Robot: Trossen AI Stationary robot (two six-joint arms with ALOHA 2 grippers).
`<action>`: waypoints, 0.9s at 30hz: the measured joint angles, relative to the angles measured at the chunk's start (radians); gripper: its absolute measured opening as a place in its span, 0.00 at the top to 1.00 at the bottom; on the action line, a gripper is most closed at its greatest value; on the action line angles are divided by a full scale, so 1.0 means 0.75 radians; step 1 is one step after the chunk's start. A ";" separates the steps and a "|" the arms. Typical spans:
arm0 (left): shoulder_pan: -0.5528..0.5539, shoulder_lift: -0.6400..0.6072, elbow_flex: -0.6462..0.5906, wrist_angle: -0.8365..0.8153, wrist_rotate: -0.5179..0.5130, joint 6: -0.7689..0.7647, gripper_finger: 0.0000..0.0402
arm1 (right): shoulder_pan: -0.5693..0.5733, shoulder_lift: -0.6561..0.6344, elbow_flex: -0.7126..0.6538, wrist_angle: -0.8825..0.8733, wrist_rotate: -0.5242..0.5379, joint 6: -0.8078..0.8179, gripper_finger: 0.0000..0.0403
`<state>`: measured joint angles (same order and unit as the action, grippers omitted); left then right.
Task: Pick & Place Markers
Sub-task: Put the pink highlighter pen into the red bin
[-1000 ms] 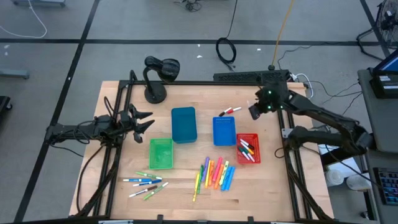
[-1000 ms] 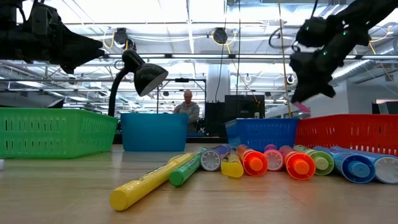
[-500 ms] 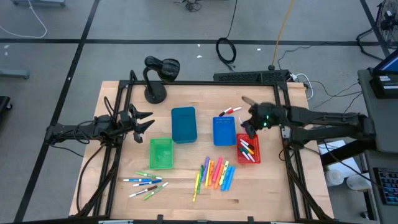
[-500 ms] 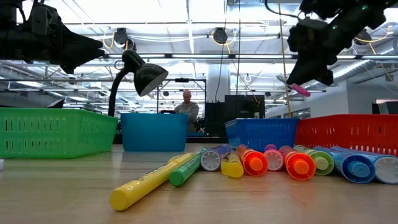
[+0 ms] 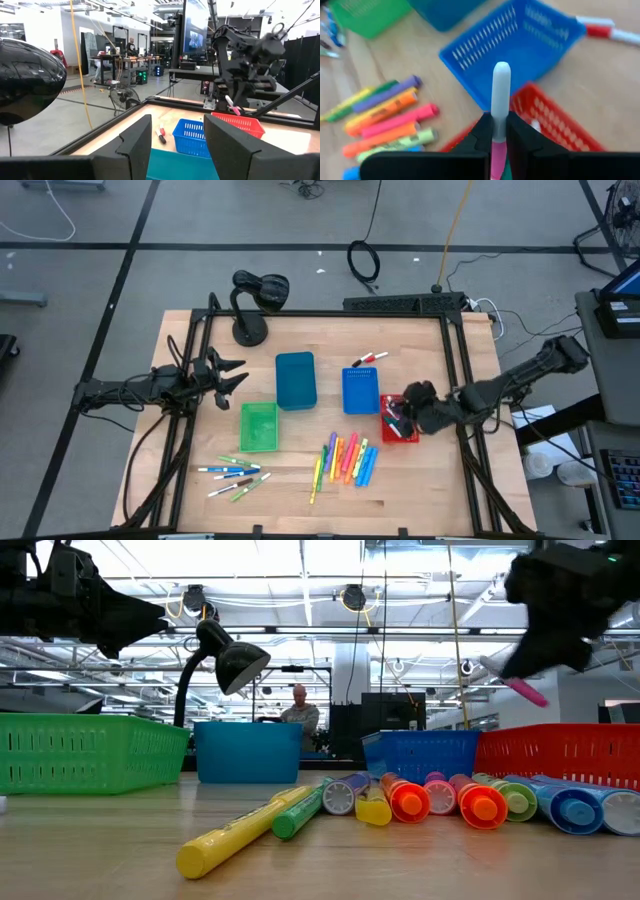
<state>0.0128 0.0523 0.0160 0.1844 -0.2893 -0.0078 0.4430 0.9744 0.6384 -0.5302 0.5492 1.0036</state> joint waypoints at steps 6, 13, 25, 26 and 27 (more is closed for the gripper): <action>0.000 0.000 0.000 0.000 0.000 0.000 0.54 | 0.104 0.074 -0.006 -0.127 0.033 0.281 0.95; 0.000 0.000 0.000 0.000 0.000 0.000 0.54 | 0.160 0.127 -0.006 -0.127 -0.001 0.302 0.95; 0.000 0.000 0.000 0.000 0.000 0.000 0.54 | 0.189 0.131 -0.006 -0.127 0.001 0.311 0.94; 0.000 0.000 0.000 0.000 0.000 0.000 0.54 | 0.189 0.131 -0.006 -0.127 0.002 0.311 0.94; 0.000 0.000 0.000 0.000 0.000 0.000 0.54 | 0.189 0.131 -0.006 -0.127 0.005 0.310 0.94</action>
<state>0.0128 0.0521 0.0159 0.1844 -0.2893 -0.0080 0.5846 1.0725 0.6338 -0.6258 0.5530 1.2358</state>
